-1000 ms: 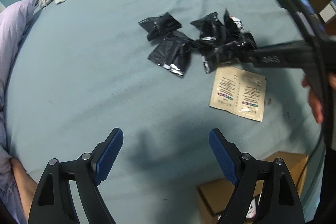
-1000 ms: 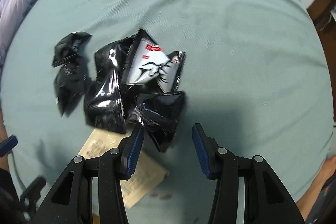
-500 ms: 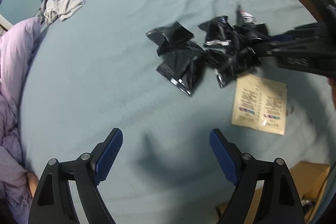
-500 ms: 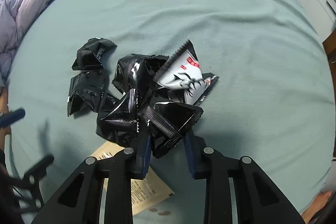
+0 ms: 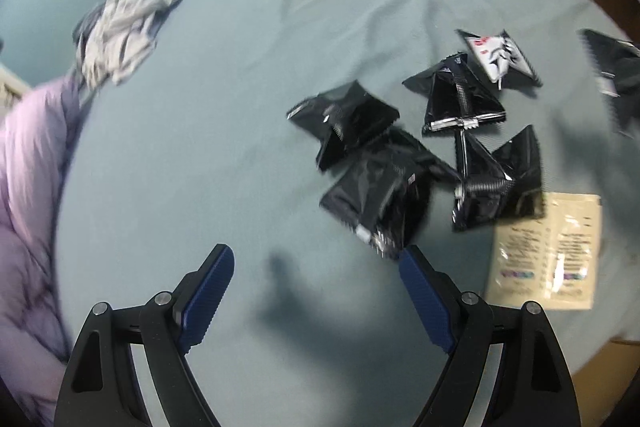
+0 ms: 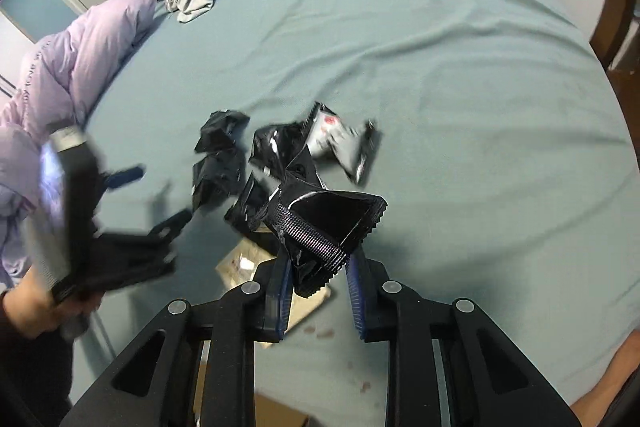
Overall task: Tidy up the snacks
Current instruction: 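Grasp a white deer-print packet with the left gripper while the right lifts its black packet, then carry the deer-print packet into the box with the left gripper while the right carries the black packet, then open the left gripper in the box while the right lowers its black packet in and opens, then move both grippers back to the pile and close the right on a black packet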
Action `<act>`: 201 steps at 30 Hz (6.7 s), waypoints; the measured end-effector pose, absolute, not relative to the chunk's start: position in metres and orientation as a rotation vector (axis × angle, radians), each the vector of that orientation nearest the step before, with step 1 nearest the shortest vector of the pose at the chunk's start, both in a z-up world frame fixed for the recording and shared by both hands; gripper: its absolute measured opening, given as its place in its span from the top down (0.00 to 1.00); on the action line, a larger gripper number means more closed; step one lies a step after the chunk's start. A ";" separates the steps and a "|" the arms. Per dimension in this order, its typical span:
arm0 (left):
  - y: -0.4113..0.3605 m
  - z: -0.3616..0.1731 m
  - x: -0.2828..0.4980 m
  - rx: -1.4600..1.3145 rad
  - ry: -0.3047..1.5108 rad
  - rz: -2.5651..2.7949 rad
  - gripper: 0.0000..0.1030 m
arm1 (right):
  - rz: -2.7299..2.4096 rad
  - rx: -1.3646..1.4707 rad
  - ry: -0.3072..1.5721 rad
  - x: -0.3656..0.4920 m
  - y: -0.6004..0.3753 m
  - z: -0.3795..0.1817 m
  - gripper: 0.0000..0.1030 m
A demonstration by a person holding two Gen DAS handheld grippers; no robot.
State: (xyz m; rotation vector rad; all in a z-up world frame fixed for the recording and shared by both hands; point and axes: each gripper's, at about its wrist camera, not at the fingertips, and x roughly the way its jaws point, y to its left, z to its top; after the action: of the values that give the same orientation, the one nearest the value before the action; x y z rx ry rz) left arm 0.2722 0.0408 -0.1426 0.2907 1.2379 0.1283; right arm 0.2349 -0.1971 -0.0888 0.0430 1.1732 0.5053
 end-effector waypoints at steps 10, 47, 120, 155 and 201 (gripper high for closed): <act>0.013 -0.153 0.296 0.370 1.214 0.083 0.17 | 0.502 0.013 1.211 0.188 -0.244 -0.068 0.78; 0.016 -0.003 0.150 0.211 1.035 -0.035 0.90 | 0.422 -0.130 1.189 0.136 -0.223 0.016 0.78; -0.047 -0.073 0.088 0.090 1.311 -0.235 0.77 | 0.593 -0.101 1.270 0.060 -0.195 -0.026 0.78; 0.016 -0.056 0.095 -0.015 1.237 -0.078 0.25 | 0.527 0.047 1.453 0.094 -0.212 -0.068 0.47; 0.065 -0.103 0.232 0.016 1.323 0.032 0.24 | 0.439 -0.081 1.404 0.286 -0.076 -0.133 0.43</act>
State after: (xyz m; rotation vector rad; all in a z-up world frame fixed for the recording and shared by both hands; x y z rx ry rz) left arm 0.2323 0.0655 -0.1033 0.0157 1.3233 0.0318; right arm 0.2857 -0.0761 -0.1331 -0.0814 1.4042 0.4393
